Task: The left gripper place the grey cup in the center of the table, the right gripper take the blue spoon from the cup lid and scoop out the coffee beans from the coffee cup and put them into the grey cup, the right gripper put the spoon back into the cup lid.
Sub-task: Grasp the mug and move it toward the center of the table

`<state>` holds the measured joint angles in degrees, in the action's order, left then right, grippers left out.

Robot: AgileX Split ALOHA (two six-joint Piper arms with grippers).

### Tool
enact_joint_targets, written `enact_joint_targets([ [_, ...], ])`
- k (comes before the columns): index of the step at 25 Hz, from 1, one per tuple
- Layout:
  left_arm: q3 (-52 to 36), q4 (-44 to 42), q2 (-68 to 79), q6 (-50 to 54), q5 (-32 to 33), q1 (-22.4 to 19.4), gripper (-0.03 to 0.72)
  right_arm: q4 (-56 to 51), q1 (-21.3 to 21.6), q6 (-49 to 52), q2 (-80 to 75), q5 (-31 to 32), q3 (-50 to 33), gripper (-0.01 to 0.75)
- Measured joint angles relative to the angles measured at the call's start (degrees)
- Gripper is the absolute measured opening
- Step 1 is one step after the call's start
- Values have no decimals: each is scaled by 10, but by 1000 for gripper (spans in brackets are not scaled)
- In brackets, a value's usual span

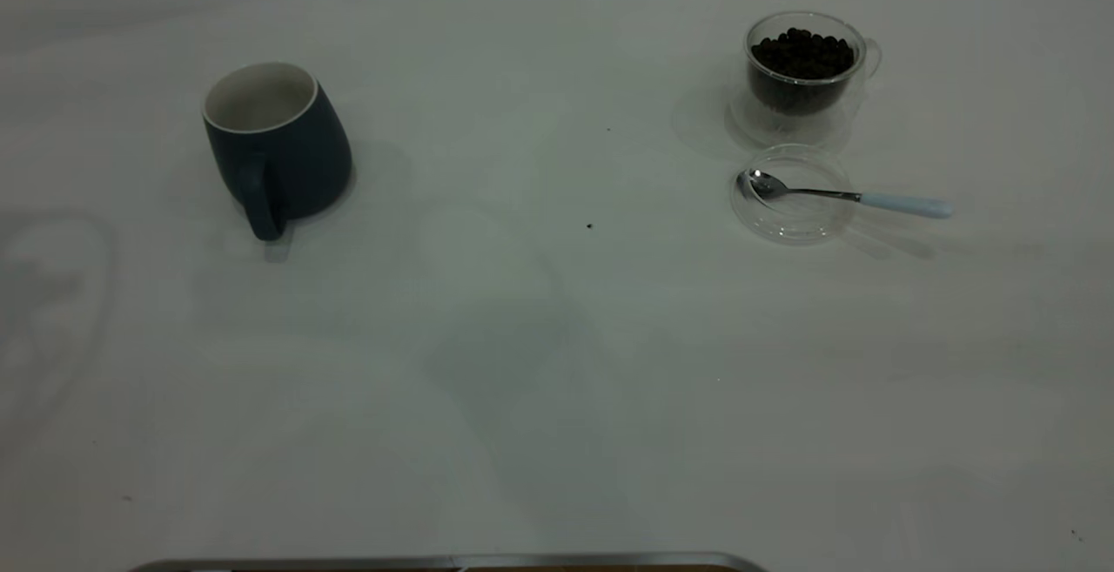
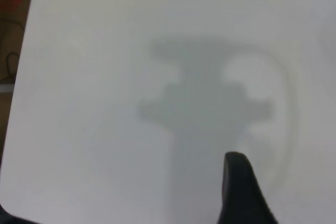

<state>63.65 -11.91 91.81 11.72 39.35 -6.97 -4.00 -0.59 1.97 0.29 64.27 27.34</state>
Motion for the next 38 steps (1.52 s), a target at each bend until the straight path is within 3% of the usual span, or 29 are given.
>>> enact_joint_targets([
  [5,93,0,128,-74,46,1,497,0,0,0,0,0,0,238],
  [8,108,0,164,-142,41,2,497,0,0,0,0,0,0,238],
  [13,111,0,197,-254,-36,9,497,0,0,0,0,0,0,238],
  [18,111,-5,249,-389,-133,45,497,0,0,0,0,0,0,238],
  [23,114,-4,302,-567,-160,87,497,0,0,0,0,0,0,238],
  [29,123,-5,344,-612,-158,87,497,0,0,0,1,0,0,238],
  [38,130,-5,399,-661,-225,110,497,1,0,0,1,0,0,238],
])
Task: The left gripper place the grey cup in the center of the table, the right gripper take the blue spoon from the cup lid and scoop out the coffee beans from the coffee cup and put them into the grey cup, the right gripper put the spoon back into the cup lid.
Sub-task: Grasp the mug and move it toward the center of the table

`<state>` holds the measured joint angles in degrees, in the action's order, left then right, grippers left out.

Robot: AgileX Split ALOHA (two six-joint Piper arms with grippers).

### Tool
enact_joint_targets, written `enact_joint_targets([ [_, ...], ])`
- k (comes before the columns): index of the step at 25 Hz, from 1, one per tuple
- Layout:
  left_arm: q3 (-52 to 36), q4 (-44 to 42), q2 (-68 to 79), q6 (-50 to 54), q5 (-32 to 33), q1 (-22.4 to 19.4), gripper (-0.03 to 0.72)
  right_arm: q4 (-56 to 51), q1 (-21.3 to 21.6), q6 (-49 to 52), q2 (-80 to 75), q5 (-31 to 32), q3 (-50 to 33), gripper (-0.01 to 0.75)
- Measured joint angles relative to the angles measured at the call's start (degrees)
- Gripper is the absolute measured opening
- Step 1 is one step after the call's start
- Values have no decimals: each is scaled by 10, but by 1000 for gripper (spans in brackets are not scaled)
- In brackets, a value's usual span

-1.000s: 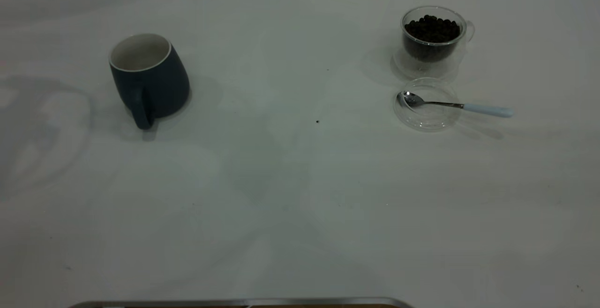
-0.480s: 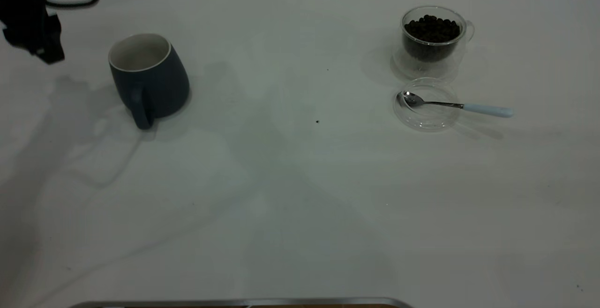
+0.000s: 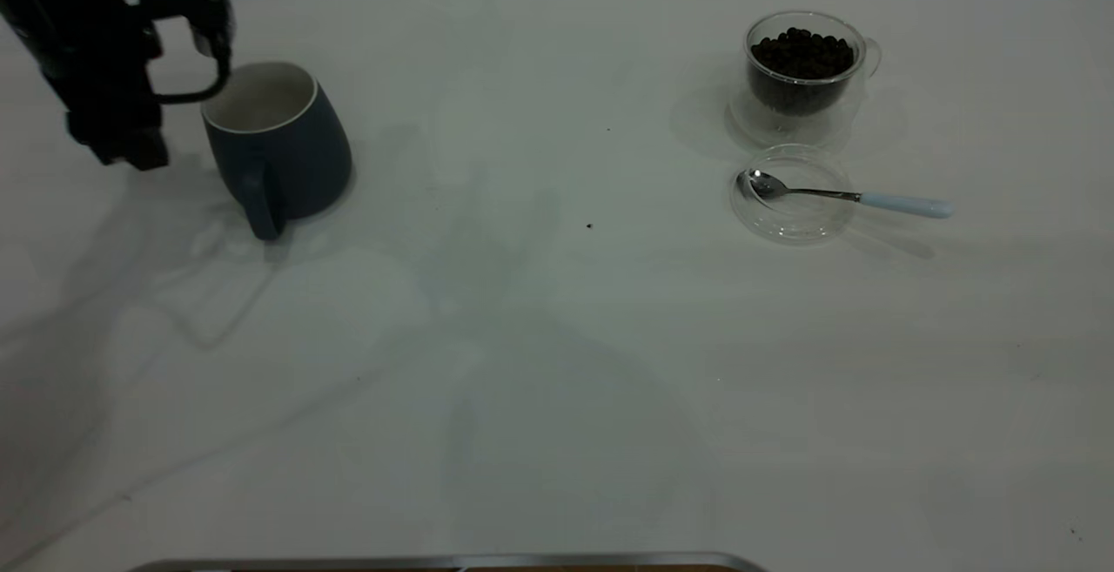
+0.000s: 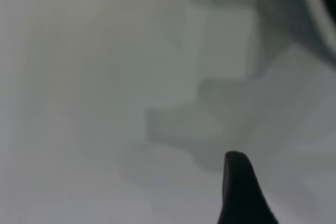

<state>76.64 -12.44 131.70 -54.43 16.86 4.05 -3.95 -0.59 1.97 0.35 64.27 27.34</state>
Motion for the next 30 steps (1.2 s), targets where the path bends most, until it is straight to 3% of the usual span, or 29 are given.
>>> enact_joint_targets([
  [16,0,-1,21,-3,-69,60,497,0,0,0,0,0,0,238],
  [30,30,-2,37,17,-85,129,497,0,0,0,0,0,0,238],
])
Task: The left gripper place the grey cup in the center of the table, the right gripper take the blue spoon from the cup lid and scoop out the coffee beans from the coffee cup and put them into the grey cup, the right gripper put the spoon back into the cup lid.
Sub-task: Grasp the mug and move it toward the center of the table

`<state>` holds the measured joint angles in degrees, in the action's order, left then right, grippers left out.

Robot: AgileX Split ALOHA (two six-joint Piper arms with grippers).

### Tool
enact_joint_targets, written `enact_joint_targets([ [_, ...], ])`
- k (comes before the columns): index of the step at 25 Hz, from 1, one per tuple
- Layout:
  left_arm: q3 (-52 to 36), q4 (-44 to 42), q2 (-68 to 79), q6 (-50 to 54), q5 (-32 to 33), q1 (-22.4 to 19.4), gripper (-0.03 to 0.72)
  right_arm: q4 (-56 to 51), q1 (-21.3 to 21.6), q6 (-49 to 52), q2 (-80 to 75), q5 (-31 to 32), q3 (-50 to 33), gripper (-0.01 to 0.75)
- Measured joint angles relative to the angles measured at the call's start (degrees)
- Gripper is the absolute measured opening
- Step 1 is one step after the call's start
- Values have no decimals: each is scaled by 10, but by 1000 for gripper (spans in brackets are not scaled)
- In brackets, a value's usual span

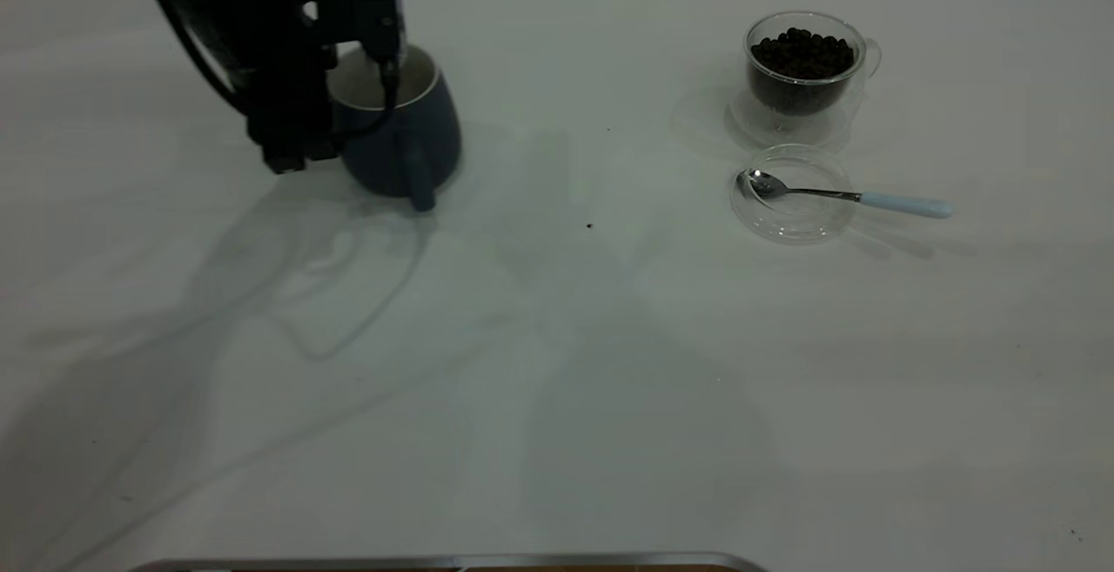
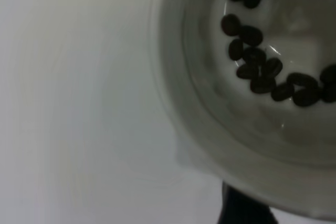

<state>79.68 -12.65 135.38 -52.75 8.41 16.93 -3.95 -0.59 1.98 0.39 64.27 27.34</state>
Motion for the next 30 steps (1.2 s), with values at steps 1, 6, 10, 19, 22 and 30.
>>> enact_joint_targets([
  [1,6,0,4,1,0,4,497,0,0,0,0,0,0,238],
  [6,28,0,20,5,0,31,497,0,0,0,0,0,0,238],
  [10,37,0,29,19,-4,51,497,0,0,-1,0,0,0,238],
  [19,37,0,30,29,-4,84,497,0,0,-1,0,0,0,238],
  [22,37,0,30,43,-5,87,497,0,0,-1,0,0,0,238],
  [30,37,0,-28,88,141,43,497,0,0,-1,0,0,0,238],
])
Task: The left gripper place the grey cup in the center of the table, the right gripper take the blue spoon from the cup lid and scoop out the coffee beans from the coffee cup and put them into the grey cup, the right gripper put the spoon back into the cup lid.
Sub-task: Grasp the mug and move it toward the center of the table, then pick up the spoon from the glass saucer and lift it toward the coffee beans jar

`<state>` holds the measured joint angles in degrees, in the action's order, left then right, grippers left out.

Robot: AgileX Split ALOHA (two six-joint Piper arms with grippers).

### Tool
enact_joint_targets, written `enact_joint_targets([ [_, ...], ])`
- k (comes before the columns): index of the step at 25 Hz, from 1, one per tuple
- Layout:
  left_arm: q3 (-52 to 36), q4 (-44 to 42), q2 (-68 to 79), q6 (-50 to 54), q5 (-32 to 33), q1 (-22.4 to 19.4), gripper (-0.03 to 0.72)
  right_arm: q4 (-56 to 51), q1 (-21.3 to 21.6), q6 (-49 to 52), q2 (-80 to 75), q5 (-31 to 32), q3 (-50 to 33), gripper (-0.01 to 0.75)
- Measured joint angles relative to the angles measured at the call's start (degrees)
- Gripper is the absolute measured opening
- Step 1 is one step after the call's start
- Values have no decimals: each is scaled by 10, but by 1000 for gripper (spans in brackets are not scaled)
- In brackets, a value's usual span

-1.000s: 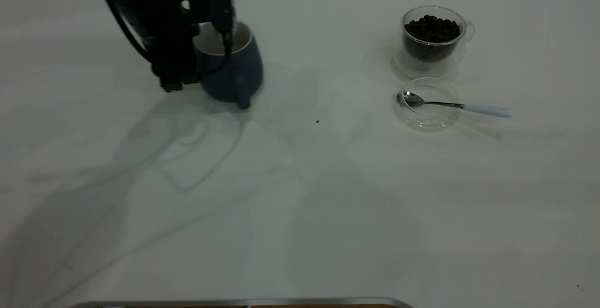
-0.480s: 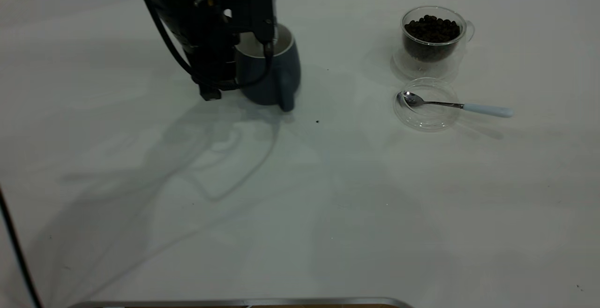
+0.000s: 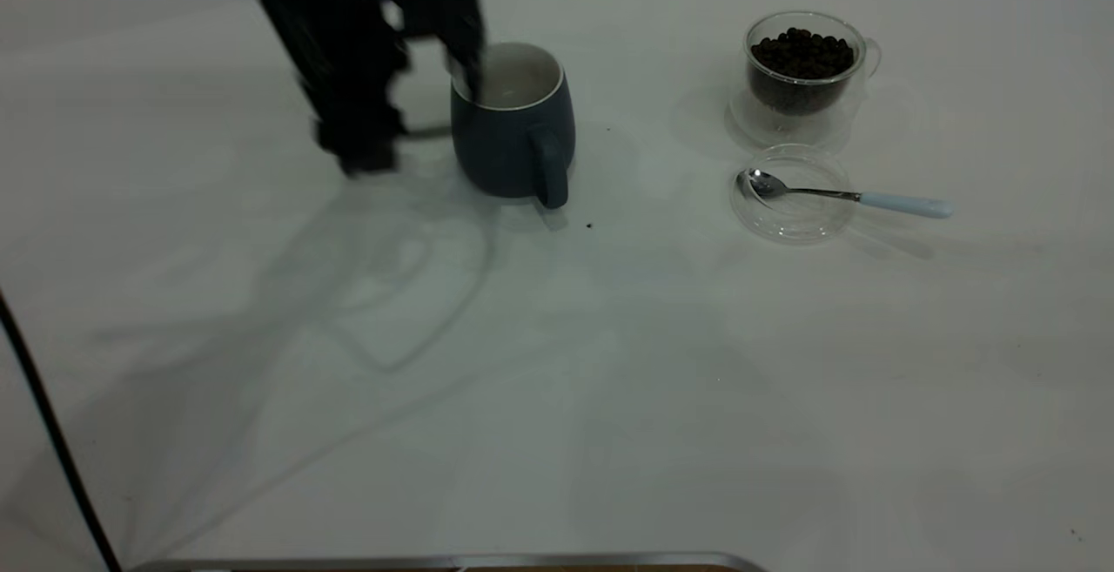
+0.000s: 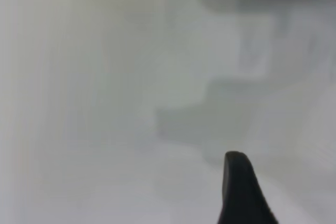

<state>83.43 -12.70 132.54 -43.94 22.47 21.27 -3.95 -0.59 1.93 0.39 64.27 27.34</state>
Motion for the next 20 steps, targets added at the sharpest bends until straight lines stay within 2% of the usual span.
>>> enact_joint_targets([
  [7,0,0,-180,115,161,-66,497,0,0,0,0,0,0,238],
  [12,0,0,-335,240,312,-80,497,0,0,0,0,0,0,238],
  [16,0,3,-453,302,433,-80,497,0,0,0,0,0,0,238],
  [20,-10,24,-558,331,443,-81,497,0,0,0,0,0,0,238],
])
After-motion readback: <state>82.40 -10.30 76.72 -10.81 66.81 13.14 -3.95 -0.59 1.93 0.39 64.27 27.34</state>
